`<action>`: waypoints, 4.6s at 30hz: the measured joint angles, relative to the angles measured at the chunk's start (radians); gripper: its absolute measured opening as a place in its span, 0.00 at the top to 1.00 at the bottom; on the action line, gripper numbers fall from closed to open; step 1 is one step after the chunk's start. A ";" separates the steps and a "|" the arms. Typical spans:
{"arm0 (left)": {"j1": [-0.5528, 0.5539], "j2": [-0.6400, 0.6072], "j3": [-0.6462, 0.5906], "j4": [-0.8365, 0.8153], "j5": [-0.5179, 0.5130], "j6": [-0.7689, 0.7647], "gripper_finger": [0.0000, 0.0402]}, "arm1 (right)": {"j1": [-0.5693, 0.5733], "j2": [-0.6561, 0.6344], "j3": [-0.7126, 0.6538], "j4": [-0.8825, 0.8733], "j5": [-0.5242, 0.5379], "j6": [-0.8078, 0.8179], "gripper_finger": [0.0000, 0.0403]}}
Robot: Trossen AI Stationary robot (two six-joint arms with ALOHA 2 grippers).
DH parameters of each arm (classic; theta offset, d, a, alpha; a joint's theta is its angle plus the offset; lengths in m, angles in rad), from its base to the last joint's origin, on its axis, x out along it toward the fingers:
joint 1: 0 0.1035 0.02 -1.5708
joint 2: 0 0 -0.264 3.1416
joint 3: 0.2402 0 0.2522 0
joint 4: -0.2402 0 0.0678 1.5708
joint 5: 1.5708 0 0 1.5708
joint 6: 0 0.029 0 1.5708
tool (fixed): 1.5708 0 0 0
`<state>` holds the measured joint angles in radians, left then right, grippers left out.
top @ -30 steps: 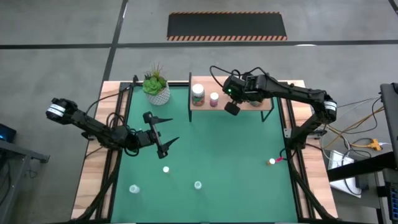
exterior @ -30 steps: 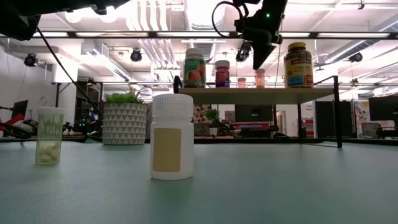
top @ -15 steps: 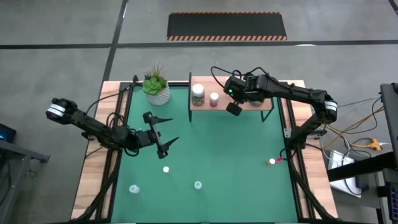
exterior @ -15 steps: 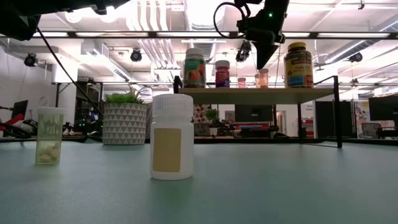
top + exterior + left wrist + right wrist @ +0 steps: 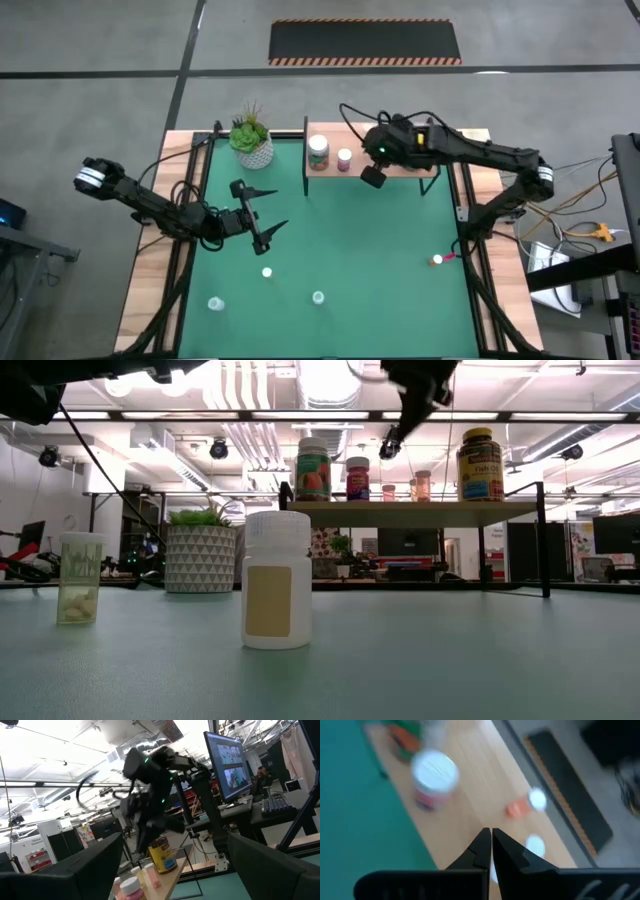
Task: Pick and place medicine bottles onto shelf by color
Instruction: Adjust the small pink medicine bottle on the shelf
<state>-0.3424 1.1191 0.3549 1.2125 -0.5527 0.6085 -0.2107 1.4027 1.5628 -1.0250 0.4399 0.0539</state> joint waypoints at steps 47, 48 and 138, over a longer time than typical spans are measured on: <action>0.001 -0.007 0.080 0.024 0.021 0.229 0.15 | 0.368 -0.124 -0.750 1.247 -0.107 -0.086 0.98; 0.001 -0.009 0.082 0.031 0.021 0.236 0.15 | 0.368 -0.124 -0.750 1.247 -0.107 -0.090 0.98; 0.001 -0.138 0.047 0.035 -0.149 0.426 0.15 | -0.392 0.361 0.381 -0.289 -0.229 0.013 0.98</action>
<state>-0.3418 0.9810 0.4023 1.2476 -0.7016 1.0341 -0.6025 1.7634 1.9442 -1.3140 0.2104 0.0667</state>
